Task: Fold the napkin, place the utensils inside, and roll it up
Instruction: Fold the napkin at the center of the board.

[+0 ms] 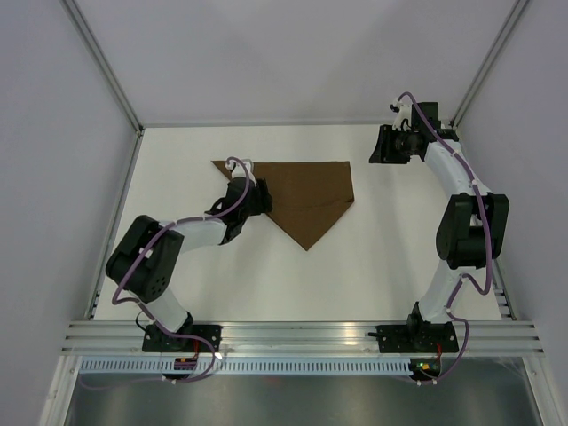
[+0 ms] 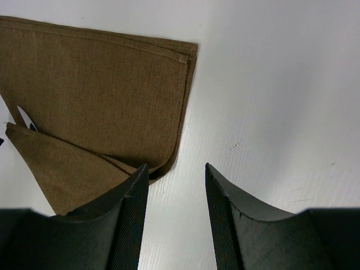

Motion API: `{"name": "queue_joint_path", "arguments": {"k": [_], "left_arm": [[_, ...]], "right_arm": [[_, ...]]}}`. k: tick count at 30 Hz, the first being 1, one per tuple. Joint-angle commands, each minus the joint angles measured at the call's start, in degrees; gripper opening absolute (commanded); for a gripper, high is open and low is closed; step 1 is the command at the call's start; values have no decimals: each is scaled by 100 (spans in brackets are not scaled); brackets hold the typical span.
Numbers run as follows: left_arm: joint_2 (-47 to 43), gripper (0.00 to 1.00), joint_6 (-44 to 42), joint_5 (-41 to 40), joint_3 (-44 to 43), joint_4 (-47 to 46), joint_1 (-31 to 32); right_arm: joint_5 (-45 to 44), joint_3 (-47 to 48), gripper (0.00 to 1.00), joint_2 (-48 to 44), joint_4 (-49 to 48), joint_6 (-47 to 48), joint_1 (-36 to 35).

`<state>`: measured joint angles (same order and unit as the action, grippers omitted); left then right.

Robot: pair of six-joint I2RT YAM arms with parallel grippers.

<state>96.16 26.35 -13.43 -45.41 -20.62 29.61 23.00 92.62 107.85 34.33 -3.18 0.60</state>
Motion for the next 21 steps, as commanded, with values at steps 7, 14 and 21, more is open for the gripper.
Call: {"name": "queue_joint_path", "arguments": {"k": [7,14,21], "left_arm": [[-511,80,783,287,-573,585,-1254],[367,77,1065,622,-1681,1095,-2160],[1422,68,1609,930,-2595,1386,-2652]], "right_arm": [[-15,204,50,-27,39,10,-16],[-6,239,50,25,65,37,-183],[-50,265,50,43,92,116,-201]]}}
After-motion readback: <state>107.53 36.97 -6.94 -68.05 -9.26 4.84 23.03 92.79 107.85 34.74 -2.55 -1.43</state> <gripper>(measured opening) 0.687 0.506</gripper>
